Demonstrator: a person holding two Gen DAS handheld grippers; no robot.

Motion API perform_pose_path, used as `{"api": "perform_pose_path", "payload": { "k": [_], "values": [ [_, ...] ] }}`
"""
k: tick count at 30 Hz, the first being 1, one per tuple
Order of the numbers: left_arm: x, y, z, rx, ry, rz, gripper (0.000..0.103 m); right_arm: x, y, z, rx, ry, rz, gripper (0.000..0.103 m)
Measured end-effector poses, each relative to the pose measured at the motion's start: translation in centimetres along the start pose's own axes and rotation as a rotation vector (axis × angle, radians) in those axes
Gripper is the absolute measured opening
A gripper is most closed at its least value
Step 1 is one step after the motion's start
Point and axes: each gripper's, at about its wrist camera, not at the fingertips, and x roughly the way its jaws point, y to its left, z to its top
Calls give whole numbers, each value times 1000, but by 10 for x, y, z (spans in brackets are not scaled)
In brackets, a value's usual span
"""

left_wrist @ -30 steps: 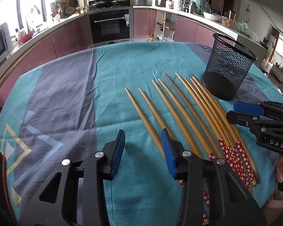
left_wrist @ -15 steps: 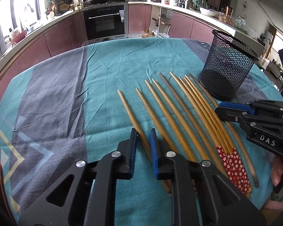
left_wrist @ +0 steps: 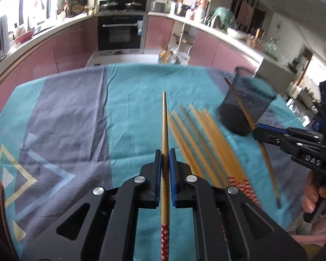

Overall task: Organize utensils
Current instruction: 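Close the left gripper on one chopstick while the right gripper grasps another chopstick, then lift the left gripper's chopstick upright while the right gripper lifts its chopstick toward the cup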

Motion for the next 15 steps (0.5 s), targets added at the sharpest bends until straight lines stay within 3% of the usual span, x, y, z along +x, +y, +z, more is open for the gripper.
{"api": "perform_pose_path", "payload": {
  "k": [15],
  "values": [
    [-101,-20,54,28,-222,-233,7,-68,-5,42,-35,-234,58,6]
  ]
}}
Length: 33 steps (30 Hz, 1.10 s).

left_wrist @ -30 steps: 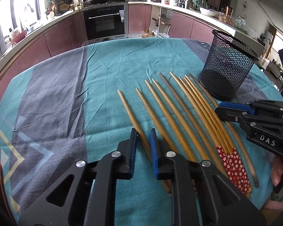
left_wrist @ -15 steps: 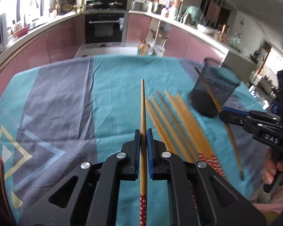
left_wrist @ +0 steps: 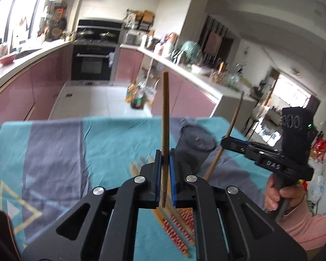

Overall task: Organize utensils
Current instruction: 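Lift the left gripper's chopstick upright while the right gripper lifts its chopstick toward the cup, then lower the left gripper's chopstick into the mesh cup and open while the right gripper does likewise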

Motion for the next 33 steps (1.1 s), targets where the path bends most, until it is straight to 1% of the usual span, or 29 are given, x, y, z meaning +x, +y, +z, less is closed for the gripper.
{"api": "perform_pose_path", "payload": {
  "k": [6,10,14,17,20,24,27,30,32,33],
  "values": [
    [-6,-27,46,57,-93,-36,7,-19,-2,32,-20,-86,9,6],
    [-1,-49,71,96,-126,-73,7,-26,-7,55,-39,-128,-10,6],
    [10,-66,92,117,-131,-93,7,-26,-17,70,-36,-146,-18,6],
    [24,-79,100,138,-121,-104,7,-24,-22,74,-48,-154,-43,6],
    [41,-90,102,156,-87,-96,7,-17,-26,75,-59,-142,-76,6],
    [79,-94,91,179,6,-90,7,1,-34,72,-57,-84,-89,5],
    [107,-92,78,183,81,-92,7,16,-38,66,-53,-15,-82,6],
    [133,-84,65,189,142,-87,7,33,-45,62,-44,73,-89,6],
    [147,-78,57,194,171,-82,7,42,-45,58,-39,118,-90,6],
    [152,-76,57,195,171,-75,7,44,-45,56,-36,129,-93,6]
  ]
}}
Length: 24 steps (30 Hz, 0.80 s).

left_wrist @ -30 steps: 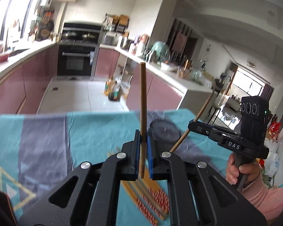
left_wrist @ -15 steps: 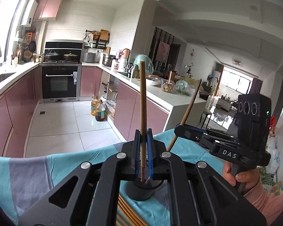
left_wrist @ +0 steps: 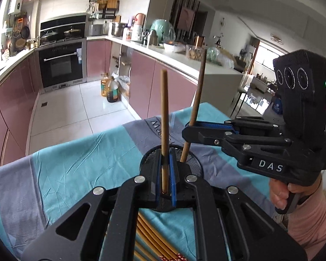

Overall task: Organize utensils
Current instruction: 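Lower the left gripper's chopstick into the mesh cup and open while the right gripper does likewise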

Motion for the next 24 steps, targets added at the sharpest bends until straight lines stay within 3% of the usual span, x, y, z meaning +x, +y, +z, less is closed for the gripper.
{"api": "perform_pose_path", "payload": {
  "k": [6,10,13,15,18,21,24],
  "values": [
    [19,12,0,-5,18,21,8,21,-3,-3,27,48,-20,8],
    [20,16,-2,-11,4,41,17,26,-4,-3,60,36,-24,9],
    [5,16,-9,-5,-38,84,23,22,-5,-8,66,12,-34,19],
    [-8,21,-16,-14,-74,117,24,13,-2,-10,48,-13,-50,21],
    [-36,29,-28,-35,-137,154,34,-6,7,-16,20,-66,-42,31],
    [-62,38,-46,-55,-176,180,42,-24,20,-27,-18,-100,0,34],
    [-76,49,-69,-77,-165,212,47,-34,33,-42,-54,-101,46,37]
  ]
}}
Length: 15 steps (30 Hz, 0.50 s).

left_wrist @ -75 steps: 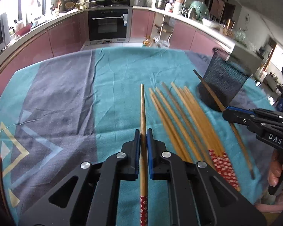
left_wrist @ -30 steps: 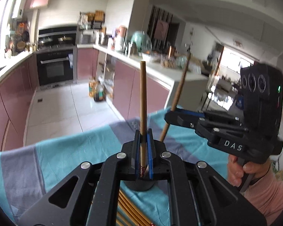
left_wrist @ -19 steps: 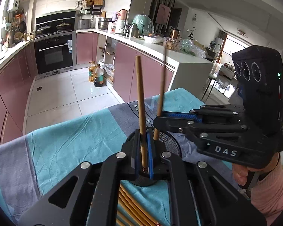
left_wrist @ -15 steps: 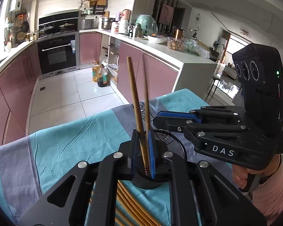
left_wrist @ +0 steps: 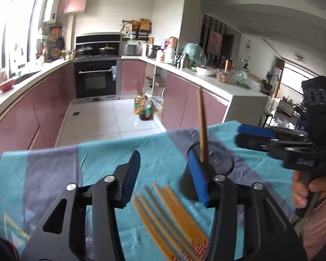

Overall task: Organize utensils
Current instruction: 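Lower the left gripper's chopstick into the mesh cup and open while the right gripper does likewise, then withdraw both grippers from the cup back over the remaining chopsticks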

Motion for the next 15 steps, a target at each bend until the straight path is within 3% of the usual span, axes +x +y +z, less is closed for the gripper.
{"api": "perform_pose_path", "payload": {
  "k": [9,15],
  "values": [
    [6,30,-79,-30,195,53,49,37,21,-56,9,195,50,37],
    [23,33,-108,-61,271,62,49,59,20,-79,58,264,16,37]
  ]
}}
